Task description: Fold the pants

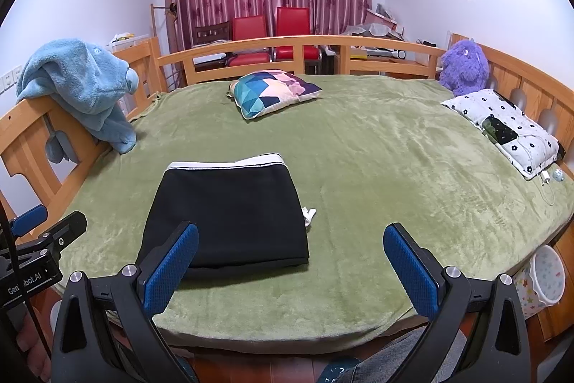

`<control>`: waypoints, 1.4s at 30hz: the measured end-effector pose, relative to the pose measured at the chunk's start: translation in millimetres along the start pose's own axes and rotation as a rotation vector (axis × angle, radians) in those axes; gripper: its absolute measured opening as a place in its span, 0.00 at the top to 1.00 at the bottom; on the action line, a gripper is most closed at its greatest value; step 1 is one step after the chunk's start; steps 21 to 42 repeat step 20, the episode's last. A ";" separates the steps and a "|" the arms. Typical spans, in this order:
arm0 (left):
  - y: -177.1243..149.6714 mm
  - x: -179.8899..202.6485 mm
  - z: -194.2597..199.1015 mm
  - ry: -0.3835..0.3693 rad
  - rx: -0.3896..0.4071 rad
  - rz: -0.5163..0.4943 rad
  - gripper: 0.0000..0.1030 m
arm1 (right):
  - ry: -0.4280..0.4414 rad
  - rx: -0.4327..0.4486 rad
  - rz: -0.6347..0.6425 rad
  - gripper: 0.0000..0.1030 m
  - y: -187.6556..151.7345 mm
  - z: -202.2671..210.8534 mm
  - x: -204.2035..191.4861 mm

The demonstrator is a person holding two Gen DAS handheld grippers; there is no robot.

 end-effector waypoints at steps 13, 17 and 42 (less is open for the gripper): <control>-0.9 -1.1 -4.1 0.002 0.000 0.002 0.10 | 0.000 -0.004 -0.010 0.02 1.8 -1.0 3.3; -1.5 -1.4 -10.9 0.002 -0.006 0.001 0.10 | 0.003 -0.007 -0.012 0.02 2.1 -2.4 3.4; -3.5 -2.9 -21.6 0.006 -0.015 0.003 0.10 | 0.004 -0.013 -0.010 0.02 3.3 -10.3 -0.1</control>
Point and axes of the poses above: each gripper's, at about its wrist camera, not at the fingertips, and z roughly against the way its jaws point, x to its right, y to its top, the point moved 10 cm from there along -z, roughly the way its jaws point, and after that the axes turned 4 degrees about -z, right-handed, at the moved point
